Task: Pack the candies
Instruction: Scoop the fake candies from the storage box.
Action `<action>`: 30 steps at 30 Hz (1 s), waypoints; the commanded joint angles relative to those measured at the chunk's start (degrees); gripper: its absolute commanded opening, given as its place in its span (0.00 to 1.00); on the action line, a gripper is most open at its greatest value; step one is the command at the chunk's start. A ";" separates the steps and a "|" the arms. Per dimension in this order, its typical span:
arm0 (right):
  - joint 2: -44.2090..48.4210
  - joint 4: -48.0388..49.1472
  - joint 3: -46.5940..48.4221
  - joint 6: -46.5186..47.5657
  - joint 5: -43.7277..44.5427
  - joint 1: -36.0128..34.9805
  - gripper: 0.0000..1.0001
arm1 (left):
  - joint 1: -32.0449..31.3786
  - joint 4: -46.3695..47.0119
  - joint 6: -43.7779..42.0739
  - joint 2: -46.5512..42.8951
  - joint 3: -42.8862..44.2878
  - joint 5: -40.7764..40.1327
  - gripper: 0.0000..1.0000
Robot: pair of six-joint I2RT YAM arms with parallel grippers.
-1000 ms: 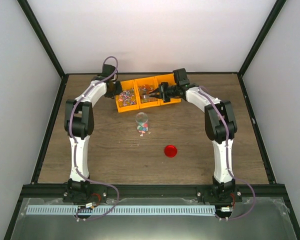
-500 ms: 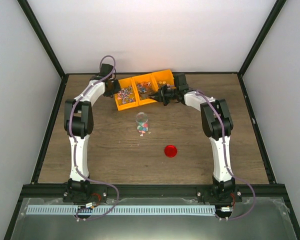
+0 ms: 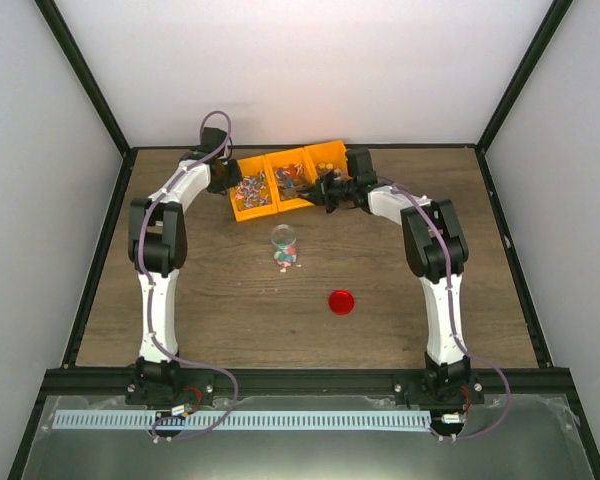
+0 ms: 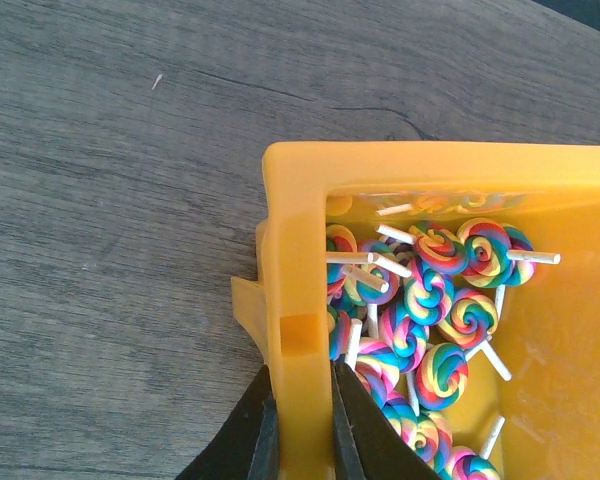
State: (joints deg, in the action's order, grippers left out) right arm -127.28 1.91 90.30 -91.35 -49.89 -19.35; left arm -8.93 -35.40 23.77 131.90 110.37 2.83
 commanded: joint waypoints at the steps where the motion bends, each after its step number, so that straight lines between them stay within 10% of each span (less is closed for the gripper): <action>1: -5.41 -1.12 1.41 -1.78 2.15 -0.36 0.01 | -1.20 -5.38 -3.41 2.63 -0.67 4.01 0.04; 30: -2.79 43.14 -15.79 3.31 -7.27 -0.19 0.01 | 0.67 -3.43 2.39 2.90 -1.67 6.07 0.04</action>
State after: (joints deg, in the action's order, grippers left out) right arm -132.35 38.44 76.58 -89.12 -54.13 -19.27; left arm -7.64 -34.79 26.83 132.05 110.34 4.80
